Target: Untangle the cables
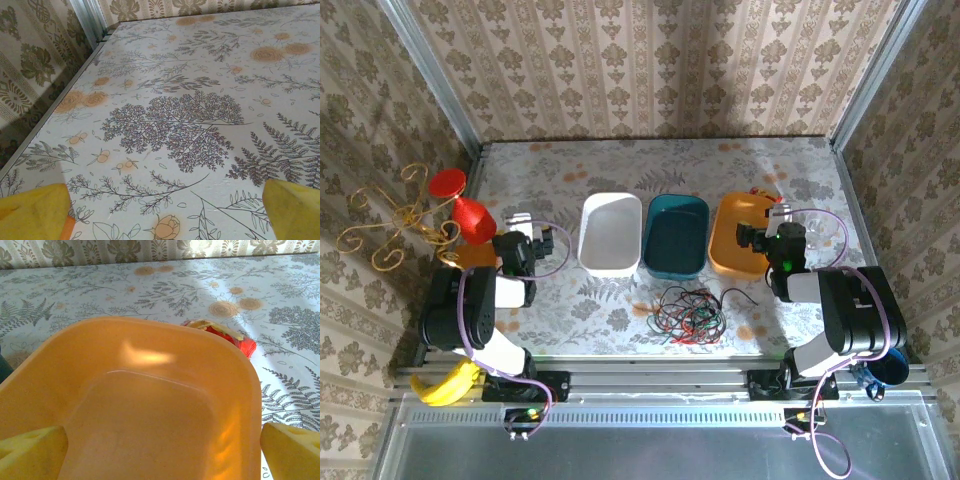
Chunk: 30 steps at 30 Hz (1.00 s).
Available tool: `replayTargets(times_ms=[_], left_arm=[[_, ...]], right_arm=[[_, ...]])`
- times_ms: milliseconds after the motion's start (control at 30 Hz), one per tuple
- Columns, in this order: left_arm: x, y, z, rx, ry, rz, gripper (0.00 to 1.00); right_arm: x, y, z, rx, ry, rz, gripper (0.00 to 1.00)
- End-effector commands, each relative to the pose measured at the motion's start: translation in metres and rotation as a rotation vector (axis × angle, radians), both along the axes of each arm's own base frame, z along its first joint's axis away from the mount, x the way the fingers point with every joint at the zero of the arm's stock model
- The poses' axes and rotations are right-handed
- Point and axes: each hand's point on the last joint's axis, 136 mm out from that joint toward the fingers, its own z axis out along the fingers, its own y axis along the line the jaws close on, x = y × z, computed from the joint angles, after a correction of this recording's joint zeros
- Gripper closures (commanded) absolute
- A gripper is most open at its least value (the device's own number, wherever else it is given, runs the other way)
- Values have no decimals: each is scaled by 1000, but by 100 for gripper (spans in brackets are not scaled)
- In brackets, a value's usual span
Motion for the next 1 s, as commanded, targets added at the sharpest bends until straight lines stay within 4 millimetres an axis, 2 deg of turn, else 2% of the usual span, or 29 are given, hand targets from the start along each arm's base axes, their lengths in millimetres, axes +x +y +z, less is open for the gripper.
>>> replayTargets(times_ms=[0,867,967], left_arm=[[6,0,12,17,-40,1,0],[7,1,13,7,-37,-3,0],[10,-10,16,14,-14,-65,0]], right_arm=[[6,0,7,-13,-17,10,0],[6,0,7,-9,-17,13,0],[6,0,7,-9,-14,13,0]])
